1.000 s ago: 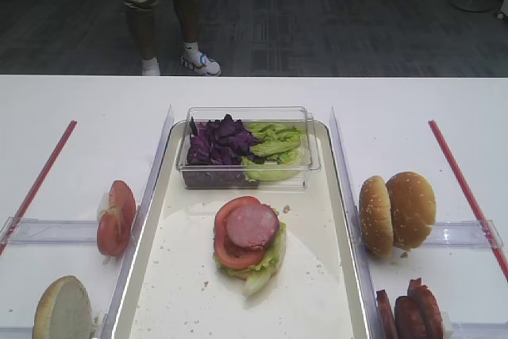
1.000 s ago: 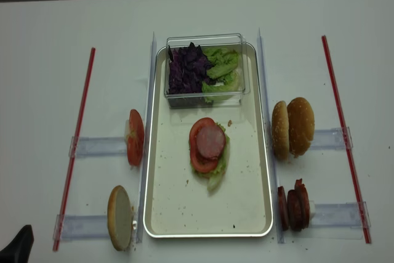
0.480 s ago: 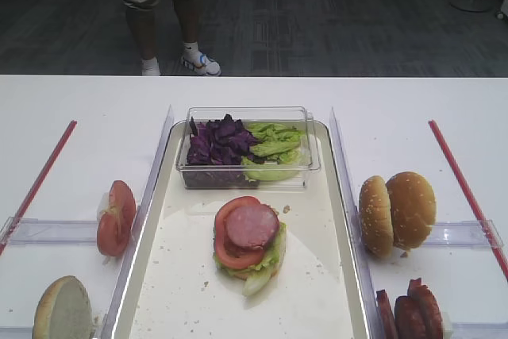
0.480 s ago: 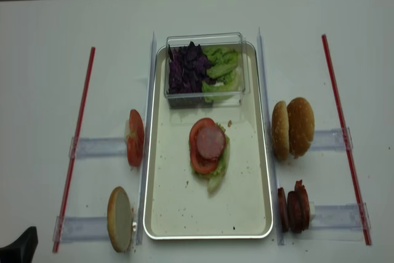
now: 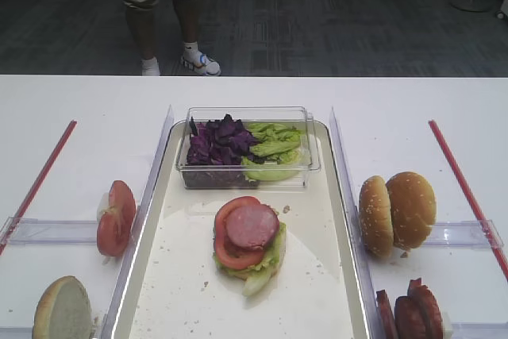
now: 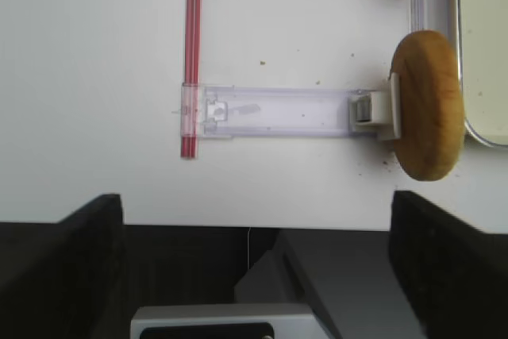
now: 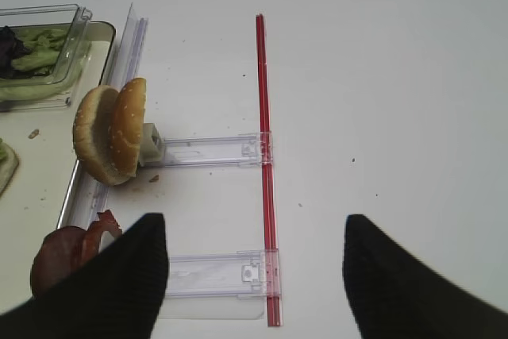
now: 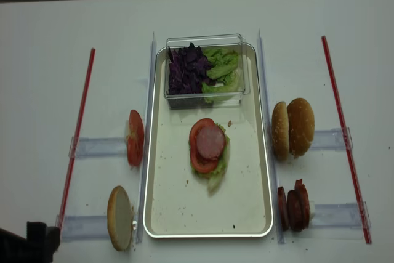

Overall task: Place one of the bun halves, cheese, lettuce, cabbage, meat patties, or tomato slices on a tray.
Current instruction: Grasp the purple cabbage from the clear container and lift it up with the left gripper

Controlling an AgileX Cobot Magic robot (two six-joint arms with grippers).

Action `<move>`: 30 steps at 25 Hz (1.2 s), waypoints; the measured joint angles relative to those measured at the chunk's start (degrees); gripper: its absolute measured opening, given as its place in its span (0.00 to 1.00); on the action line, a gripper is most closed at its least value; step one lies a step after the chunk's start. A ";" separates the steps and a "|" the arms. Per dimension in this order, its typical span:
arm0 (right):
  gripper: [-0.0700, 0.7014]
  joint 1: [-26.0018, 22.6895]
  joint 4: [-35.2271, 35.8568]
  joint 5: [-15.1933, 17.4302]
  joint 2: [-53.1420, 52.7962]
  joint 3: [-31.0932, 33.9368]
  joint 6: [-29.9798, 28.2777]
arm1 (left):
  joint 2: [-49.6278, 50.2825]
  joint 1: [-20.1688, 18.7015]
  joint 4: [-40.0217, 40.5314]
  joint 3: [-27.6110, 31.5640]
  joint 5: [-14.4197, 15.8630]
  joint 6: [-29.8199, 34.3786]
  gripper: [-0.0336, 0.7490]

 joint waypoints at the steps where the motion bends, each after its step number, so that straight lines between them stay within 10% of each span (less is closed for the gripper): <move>1: 0.74 0.00 0.00 0.00 0.00 0.00 0.00 | 1.48 0.00 0.00 -0.45 0.23 0.30 0.83; 30: 0.74 0.00 0.00 0.00 0.00 0.00 0.00 | 33.79 0.00 0.11 -19.17 -0.91 2.36 0.83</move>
